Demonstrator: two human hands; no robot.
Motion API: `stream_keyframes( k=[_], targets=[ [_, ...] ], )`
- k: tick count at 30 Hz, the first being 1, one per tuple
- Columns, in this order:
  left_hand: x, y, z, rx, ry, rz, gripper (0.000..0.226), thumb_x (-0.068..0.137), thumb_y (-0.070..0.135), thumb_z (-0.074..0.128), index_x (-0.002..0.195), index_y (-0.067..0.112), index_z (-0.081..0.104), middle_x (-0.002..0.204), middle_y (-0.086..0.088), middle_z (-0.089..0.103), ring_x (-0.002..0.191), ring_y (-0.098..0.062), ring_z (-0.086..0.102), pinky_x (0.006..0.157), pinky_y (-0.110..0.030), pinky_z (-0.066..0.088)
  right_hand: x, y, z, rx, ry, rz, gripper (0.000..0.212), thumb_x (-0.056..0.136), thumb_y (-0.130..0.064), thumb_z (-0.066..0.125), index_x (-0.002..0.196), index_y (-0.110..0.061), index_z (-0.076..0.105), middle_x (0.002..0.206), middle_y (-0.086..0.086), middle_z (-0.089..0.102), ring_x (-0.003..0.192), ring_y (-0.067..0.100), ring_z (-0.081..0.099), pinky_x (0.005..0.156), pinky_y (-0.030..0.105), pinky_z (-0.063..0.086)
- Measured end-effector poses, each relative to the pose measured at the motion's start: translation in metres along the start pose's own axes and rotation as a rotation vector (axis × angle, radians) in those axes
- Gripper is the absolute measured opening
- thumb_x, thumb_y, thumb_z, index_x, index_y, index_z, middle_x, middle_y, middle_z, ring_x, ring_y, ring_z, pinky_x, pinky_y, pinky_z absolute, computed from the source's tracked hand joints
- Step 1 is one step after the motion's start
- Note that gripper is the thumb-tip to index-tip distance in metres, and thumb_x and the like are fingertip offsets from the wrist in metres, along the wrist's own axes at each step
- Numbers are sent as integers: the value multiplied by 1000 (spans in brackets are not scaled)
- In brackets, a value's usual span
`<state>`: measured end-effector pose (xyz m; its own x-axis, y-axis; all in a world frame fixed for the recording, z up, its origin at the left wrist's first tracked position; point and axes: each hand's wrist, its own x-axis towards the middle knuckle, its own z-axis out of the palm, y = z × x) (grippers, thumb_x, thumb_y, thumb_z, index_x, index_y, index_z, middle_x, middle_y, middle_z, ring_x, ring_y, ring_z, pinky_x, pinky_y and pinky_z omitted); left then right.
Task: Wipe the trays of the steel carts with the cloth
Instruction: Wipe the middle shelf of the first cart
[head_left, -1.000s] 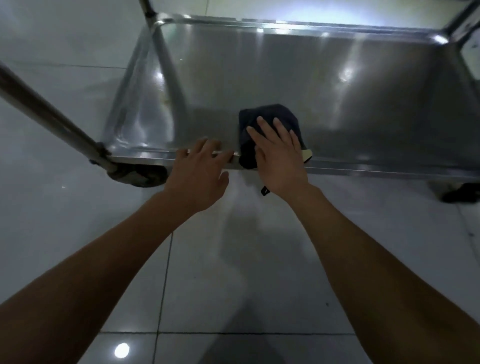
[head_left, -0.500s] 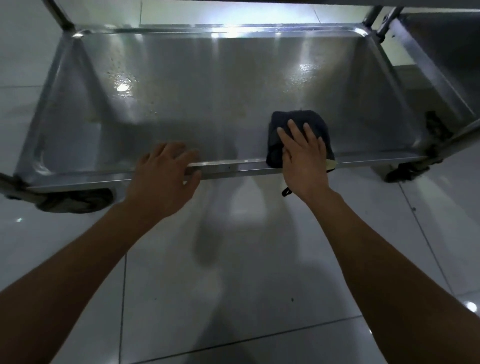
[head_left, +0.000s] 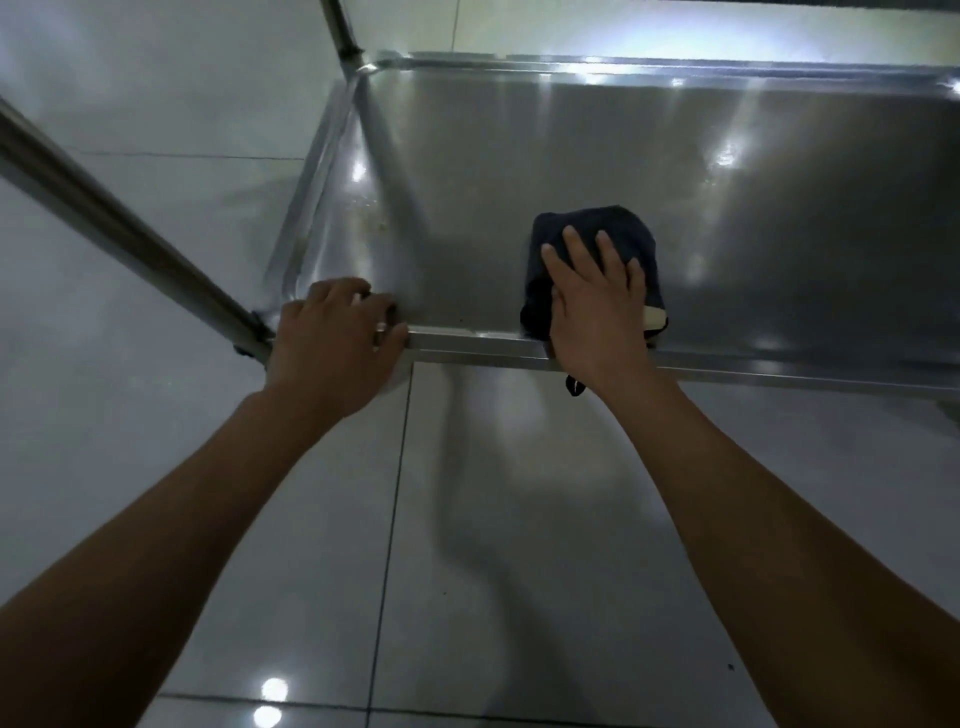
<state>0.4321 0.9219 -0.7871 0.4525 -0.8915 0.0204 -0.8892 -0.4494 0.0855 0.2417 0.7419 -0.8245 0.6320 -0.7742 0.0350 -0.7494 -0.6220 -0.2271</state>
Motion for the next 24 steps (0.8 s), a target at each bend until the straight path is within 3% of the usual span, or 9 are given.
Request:
stream_keyframes(
  k=[6,10,14,20,24],
  targets=[
    [-6,-34,3,-20,53,31,32,102,38,45,93,19,70,100,0,64,98,-19,60,106,-40,42,40,-86,27,37,-11,-130,54,103,-24,38,156,-30,28,167,-6,13,154,25,4,122,51,1],
    [-16,-46,0,83,54,55,25,94,28,54,84,15,73,84,0,65,80,-20,61,87,-43,50,64,-135,36,48,-82,-260,55,102,-24,38,155,-34,28,167,-8,11,154,24,2,121,51,-2],
    [-26,-55,-3,124,29,21,20,92,31,49,90,23,67,93,4,63,91,-20,59,85,-42,44,79,-180,44,30,-150,-344,57,102,-27,40,156,-37,23,167,-11,5,154,21,-3,121,50,-6],
    [-35,-58,2,108,-19,21,38,92,31,50,125,17,62,119,0,63,117,-22,55,97,-43,44,92,-211,51,45,-180,-438,53,105,-29,33,156,-38,22,167,-11,5,154,22,-4,121,51,-4],
    [-35,-56,0,91,-3,-16,33,95,33,52,123,19,63,121,1,62,118,-21,54,96,-41,45,90,-199,48,24,-158,-455,53,105,-30,33,156,-38,22,167,-9,6,154,22,-2,123,51,0]
  ],
)
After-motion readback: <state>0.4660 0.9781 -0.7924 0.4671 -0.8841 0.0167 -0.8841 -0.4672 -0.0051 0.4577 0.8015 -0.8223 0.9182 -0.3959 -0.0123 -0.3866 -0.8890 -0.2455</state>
